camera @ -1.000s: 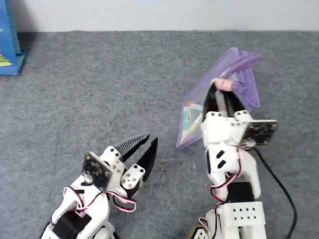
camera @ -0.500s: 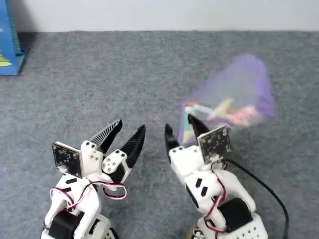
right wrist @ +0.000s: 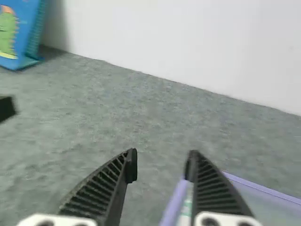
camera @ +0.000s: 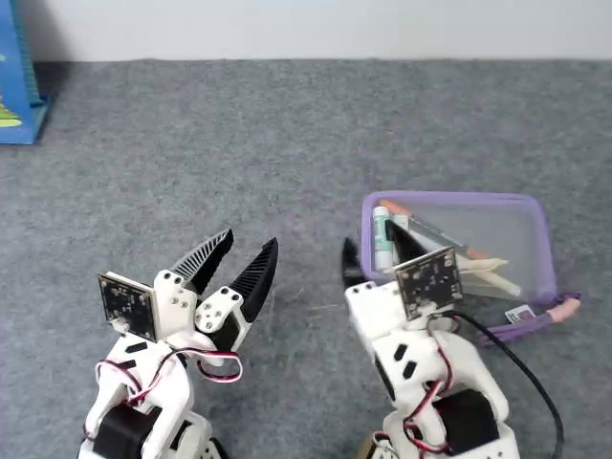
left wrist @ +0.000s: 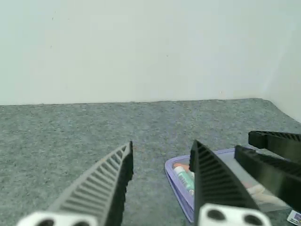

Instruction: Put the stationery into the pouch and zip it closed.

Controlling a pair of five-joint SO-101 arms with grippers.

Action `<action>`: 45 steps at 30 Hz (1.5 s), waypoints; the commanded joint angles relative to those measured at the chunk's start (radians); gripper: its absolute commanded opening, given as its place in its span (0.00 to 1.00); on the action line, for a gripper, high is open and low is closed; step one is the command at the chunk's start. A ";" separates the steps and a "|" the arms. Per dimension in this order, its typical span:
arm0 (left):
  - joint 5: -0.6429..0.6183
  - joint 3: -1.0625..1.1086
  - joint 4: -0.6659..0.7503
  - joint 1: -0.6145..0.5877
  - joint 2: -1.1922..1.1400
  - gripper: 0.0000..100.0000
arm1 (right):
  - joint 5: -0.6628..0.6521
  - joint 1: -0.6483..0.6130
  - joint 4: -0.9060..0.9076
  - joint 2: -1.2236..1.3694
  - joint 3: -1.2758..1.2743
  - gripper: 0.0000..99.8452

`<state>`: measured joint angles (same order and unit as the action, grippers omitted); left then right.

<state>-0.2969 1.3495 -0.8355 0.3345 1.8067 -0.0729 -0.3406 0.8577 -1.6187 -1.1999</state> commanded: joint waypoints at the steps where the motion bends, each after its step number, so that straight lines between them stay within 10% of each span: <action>1: -0.011 -0.048 0.003 -0.006 0.015 0.16 | -0.043 0.090 -0.002 0.001 0.051 0.00; 6: 0.035 -0.048 0.005 0.000 0.015 0.01 | -0.046 0.125 0.005 0.064 0.052 0.01; 27: 0.295 -0.067 -0.427 -0.298 0.015 0.01 | 0.077 0.226 0.343 -0.213 -0.127 0.01; 45: 0.301 0.334 -0.130 -0.328 0.015 0.01 | 0.083 0.255 0.332 -0.197 -0.393 0.01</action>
<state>-0.0069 1.6916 -0.9966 0.0000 1.8067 -0.0023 -0.0921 1.1953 -1.8090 -1.5758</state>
